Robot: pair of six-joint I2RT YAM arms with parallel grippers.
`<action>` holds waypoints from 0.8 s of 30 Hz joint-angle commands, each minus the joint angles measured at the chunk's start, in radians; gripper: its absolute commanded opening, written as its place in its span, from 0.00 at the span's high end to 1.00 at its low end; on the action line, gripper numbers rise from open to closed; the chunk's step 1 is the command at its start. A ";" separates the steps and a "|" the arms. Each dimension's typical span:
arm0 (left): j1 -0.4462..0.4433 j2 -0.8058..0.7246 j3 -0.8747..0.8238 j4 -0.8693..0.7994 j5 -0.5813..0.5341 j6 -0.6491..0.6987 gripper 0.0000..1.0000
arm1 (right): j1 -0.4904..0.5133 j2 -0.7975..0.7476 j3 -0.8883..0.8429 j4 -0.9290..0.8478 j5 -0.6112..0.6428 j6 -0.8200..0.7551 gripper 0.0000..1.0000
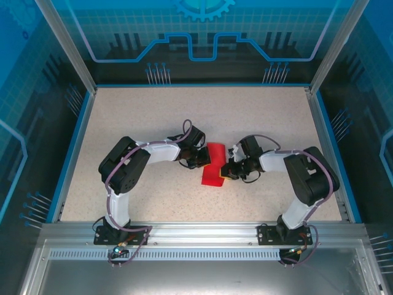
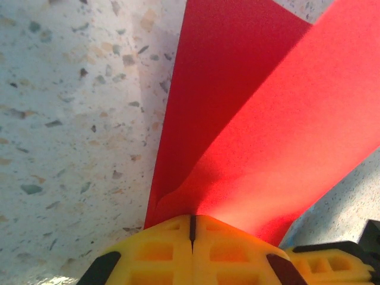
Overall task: Fold a paper plane with a square sheet of paper (pick it up from the middle)
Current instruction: Fold the square sheet of paper in half at the center of the table.
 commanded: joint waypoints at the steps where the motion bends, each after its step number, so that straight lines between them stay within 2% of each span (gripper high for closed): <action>1: -0.010 0.073 -0.041 -0.090 -0.067 0.025 1.00 | 0.016 -0.085 -0.002 -0.030 -0.025 -0.006 0.92; 7: -0.010 0.069 -0.037 -0.099 -0.072 0.028 1.00 | 0.048 -0.049 -0.058 0.030 -0.038 0.014 0.92; 15: -0.010 0.068 -0.050 -0.090 -0.072 0.024 1.00 | 0.049 -0.003 -0.144 0.061 0.023 0.008 0.94; 24: -0.012 0.070 -0.044 -0.094 -0.073 0.026 1.00 | 0.063 -0.162 -0.155 0.070 -0.050 0.031 0.90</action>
